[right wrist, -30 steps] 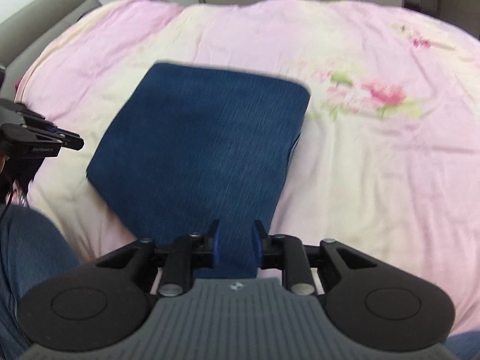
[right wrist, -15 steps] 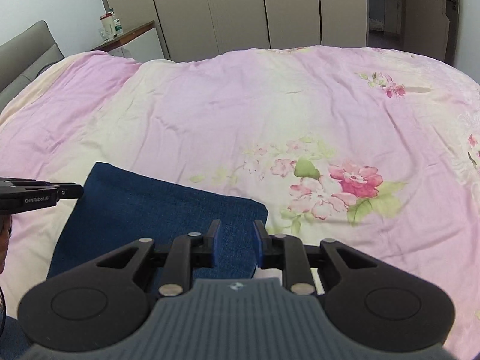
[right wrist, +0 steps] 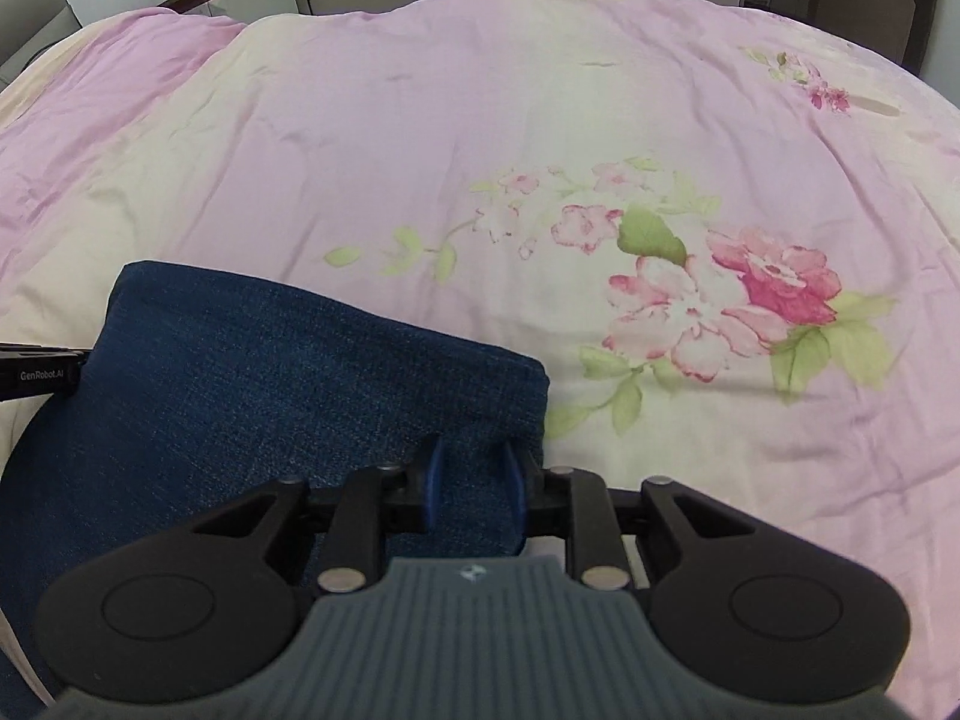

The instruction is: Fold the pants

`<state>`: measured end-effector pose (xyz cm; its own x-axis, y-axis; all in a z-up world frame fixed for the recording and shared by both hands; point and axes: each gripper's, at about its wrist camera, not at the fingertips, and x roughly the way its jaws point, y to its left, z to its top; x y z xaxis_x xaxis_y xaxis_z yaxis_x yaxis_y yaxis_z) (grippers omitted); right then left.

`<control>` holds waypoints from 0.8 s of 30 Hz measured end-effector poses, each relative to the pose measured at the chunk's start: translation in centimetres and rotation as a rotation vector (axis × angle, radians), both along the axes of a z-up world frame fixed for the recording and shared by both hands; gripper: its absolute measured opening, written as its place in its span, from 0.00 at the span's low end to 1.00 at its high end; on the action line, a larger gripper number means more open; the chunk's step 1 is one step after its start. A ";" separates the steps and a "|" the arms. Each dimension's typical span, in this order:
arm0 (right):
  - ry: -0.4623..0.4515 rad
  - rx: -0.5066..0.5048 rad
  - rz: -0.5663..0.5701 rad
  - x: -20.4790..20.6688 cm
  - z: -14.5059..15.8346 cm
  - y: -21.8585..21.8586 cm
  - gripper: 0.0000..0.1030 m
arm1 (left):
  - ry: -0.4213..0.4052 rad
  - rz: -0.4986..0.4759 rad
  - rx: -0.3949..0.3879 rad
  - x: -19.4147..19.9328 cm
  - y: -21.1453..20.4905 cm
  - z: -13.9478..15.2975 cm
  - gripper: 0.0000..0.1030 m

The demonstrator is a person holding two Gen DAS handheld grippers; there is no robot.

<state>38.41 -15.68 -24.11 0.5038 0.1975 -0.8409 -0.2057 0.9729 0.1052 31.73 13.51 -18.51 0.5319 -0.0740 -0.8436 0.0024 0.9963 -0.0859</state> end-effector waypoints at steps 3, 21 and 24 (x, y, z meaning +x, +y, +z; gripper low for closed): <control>0.005 0.016 -0.009 -0.1 0.4 -0.4 0.20 | -0.025 0.024 -0.028 -1.3 0.8 1.6 0.06; 0.135 0.341 -0.175 -8.2 1.1 -7.8 0.66 | 0.034 0.091 -0.435 -6.2 6.7 3.1 0.85; 0.168 0.399 -0.196 -8.4 0.3 -8.1 0.66 | 0.087 0.121 -0.475 -5.8 7.6 1.4 0.85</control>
